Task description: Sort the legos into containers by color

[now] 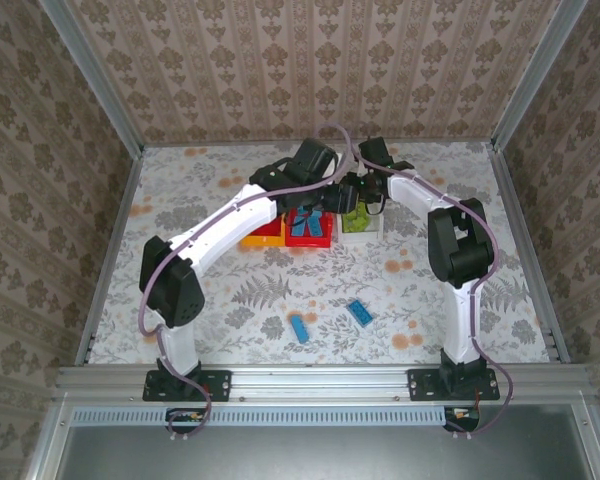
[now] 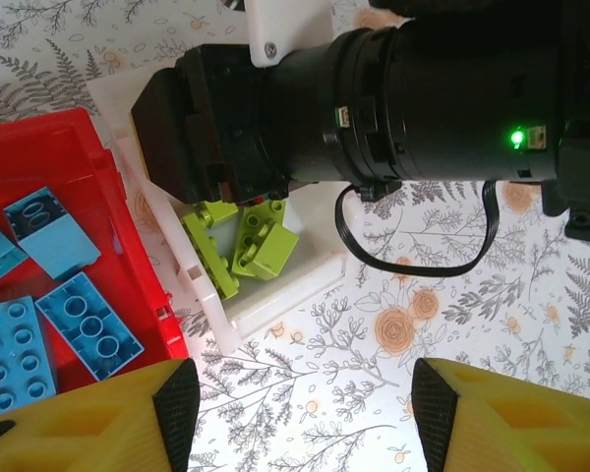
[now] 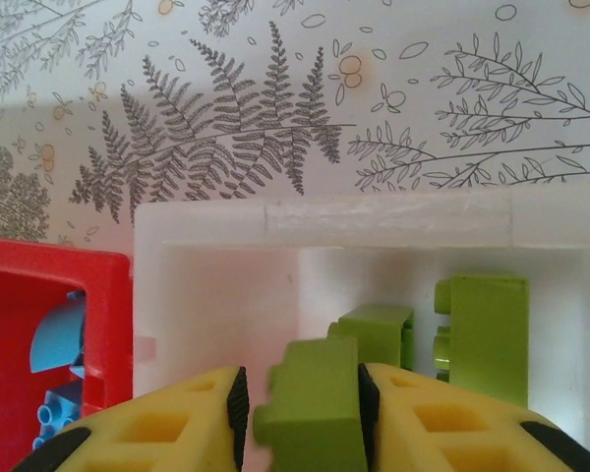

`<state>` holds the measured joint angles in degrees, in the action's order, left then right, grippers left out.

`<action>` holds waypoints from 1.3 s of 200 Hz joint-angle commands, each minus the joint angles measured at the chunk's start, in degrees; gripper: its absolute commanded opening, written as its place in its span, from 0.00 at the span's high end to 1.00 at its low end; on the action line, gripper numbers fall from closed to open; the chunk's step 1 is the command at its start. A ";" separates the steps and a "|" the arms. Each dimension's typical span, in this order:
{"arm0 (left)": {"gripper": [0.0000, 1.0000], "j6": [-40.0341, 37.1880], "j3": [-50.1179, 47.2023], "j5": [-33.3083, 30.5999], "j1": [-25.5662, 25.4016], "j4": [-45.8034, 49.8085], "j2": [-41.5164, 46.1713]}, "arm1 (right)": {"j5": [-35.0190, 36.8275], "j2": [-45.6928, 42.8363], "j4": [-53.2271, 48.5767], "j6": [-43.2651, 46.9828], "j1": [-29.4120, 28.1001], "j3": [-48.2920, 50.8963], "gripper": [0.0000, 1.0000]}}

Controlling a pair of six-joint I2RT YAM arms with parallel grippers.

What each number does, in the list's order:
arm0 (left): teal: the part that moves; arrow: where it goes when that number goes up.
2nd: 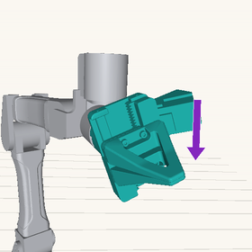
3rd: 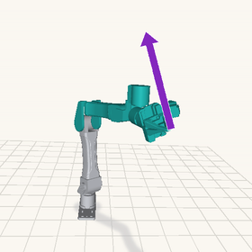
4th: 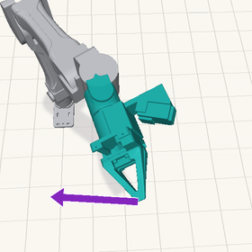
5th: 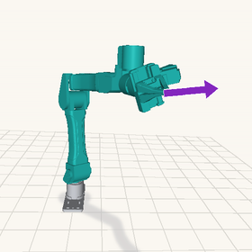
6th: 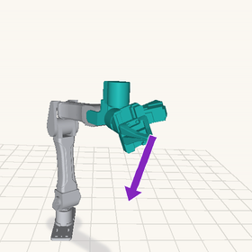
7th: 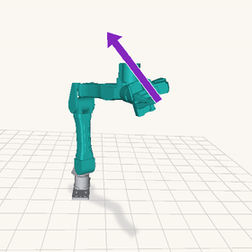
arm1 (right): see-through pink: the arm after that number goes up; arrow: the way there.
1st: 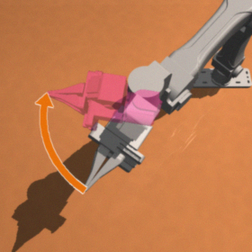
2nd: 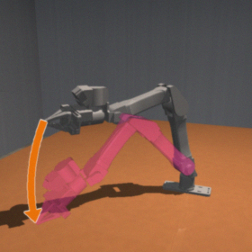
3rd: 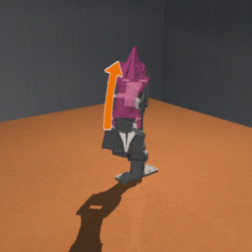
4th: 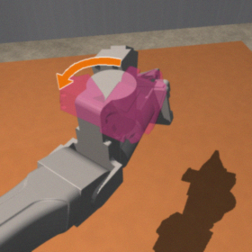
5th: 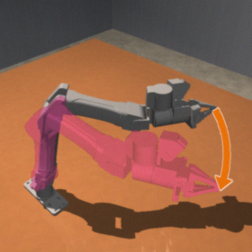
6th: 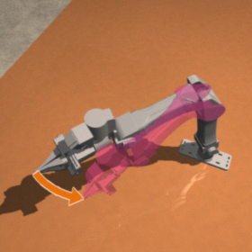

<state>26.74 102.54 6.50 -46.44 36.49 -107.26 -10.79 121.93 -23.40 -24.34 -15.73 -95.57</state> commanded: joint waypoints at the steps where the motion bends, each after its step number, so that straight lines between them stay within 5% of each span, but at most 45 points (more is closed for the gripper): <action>1: 0.38 -1.62 1.47 -1.08 -0.89 2.15 -0.77 | -1.08 -1.92 -1.21 -0.34 -0.01 -1.51 0.53; 74: 0.36 -0.41 -7.25 -1.99 -1.01 6.12 5.98 | 1.35 -13.29 1.03 2.14 -0.36 4.24 0.52; 109: 0.34 5.73 -20.80 -0.56 -1.08 11.09 15.60 | 2.08 -28.50 12.36 4.96 -3.66 22.77 0.49; 153: 0.31 20.90 -35.31 8.59 -1.60 17.41 22.52 | -1.26 -49.18 19.48 11.69 -15.13 46.01 0.37; 187: 0.29 29.46 -41.14 15.58 -4.53 9.05 20.28 | -4.17 -62.19 18.21 14.80 -23.31 58.30 0.26; 220: 0.29 36.52 -41.94 17.70 -8.01 10.97 14.46 | -3.14 -72.76 10.97 17.36 -26.78 61.94 0.21; 260: 0.28 40.75 -44.86 17.53 -8.50 10.38 12.79 | -1.87 -73.24 10.64 16.72 -27.26 60.80 0.19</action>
<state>62.35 59.02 22.70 -54.78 46.70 -93.38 -13.74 47.51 -10.87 -8.47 -42.70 -34.02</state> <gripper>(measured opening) 0.715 0.811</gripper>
